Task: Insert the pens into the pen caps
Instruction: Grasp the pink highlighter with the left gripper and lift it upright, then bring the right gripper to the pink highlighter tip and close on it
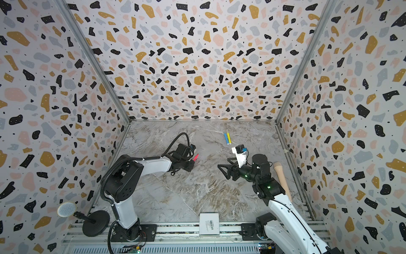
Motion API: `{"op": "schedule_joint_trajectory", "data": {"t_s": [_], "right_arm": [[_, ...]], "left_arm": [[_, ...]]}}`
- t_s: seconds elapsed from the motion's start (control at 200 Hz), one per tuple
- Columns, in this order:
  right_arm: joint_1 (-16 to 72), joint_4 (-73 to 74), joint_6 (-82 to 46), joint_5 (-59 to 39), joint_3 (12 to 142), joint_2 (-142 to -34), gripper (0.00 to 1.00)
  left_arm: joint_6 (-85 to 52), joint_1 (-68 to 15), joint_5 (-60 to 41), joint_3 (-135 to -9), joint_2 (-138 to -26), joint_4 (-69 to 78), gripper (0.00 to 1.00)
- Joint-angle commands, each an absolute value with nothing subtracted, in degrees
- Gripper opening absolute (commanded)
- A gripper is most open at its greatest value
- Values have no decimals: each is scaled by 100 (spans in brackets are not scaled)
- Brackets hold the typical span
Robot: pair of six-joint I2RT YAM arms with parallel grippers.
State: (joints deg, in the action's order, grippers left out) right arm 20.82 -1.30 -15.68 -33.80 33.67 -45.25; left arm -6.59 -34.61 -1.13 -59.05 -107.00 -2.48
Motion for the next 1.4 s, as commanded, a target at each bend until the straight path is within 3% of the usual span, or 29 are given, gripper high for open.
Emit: {"op": "schedule_joint_trajectory", "data": {"t_s": [0.0,0.255,0.481,0.656,0.866,1.101,1.397], "right_arm": [[2048,-118,-1635,-3332,3452,-4455,80],[1977,-339,-1902,-2882,3413,-4789,80],[1951,447,-2515,-3611,2980,-5280,82],[1996,1736,-3290,-4486,2549,-5792,81],[2437,2289,-3544,-4305,2535,-6168,81],[2662,2916,-3830,-4306,2595,-6728,73],[2977,3285,-3990,-4302,2732,-7183,48]], "left_arm": [[-644,-3708,-214,-5768,-10834,-366,16],[-1333,-4086,-847,-4464,-9776,1377,16],[-2218,-4264,-1393,-3120,-8632,3458,16],[-2516,-4616,-1409,-2792,-8229,3910,17],[-2800,-5032,-1190,-2601,-7976,4267,17],[-2883,-5297,-1047,-2537,-7776,4350,17],[-2953,-5457,-1027,-2439,-7756,4478,18]]}}
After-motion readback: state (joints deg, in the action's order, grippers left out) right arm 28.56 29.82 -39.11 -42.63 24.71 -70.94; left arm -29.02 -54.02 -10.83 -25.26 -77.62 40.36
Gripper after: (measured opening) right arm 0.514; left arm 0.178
